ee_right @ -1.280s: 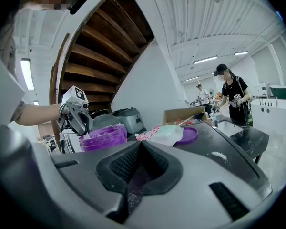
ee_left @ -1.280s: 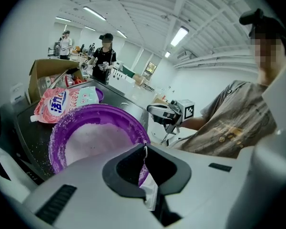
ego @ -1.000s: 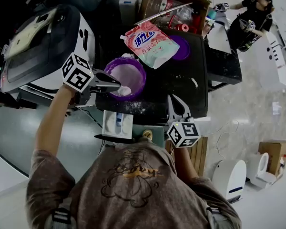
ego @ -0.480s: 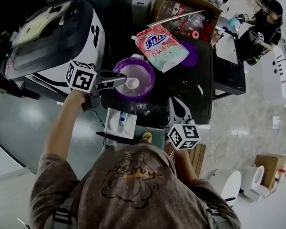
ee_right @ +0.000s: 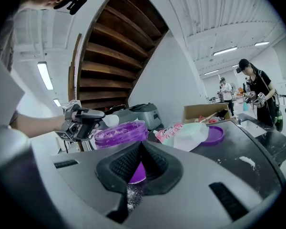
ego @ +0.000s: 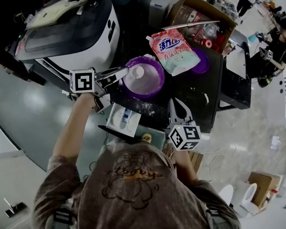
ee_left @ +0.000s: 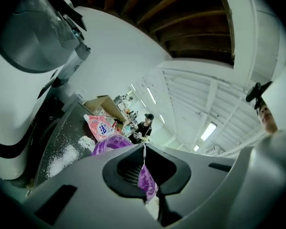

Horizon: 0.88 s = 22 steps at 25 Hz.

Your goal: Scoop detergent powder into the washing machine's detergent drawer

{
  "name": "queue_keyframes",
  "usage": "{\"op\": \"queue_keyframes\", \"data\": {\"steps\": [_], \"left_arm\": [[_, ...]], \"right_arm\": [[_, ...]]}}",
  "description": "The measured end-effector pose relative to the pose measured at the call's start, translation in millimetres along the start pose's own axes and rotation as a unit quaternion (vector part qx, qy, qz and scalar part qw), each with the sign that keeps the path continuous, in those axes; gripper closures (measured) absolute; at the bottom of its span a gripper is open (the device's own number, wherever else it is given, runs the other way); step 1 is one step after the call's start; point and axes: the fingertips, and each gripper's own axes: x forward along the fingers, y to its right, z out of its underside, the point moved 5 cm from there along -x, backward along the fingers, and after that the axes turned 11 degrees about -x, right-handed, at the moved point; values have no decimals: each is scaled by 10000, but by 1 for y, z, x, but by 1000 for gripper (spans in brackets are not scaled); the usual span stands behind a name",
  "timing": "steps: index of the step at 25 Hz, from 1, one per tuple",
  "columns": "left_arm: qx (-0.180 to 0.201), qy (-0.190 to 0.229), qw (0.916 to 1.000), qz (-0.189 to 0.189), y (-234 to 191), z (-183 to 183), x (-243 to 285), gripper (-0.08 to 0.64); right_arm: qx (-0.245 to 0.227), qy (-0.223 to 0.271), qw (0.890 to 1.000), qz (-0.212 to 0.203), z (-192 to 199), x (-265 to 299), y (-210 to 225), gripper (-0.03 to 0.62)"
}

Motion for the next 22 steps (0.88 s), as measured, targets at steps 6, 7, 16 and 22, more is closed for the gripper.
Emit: {"op": "queue_keyframes", "data": {"steps": [6,7,16,22], "left_arm": [[-327,1030,9940,-148,-2,1,-38,537],[-373,1124,9928,-200,-2,4,-45,537],[-936,1873,9758,-628,-3,40,-97,537],[-966,2047,9719,-646,0,60,-122,537]], "right_arm": [[-105,-23,9993,-358,3,4,-7,591],[-126,-27,9990,-438,3,5,-9,591],[-302,-80,9945,-998,5,3,-30,591],[-361,-82,9931,-1110,6,6,-46,591]]}}
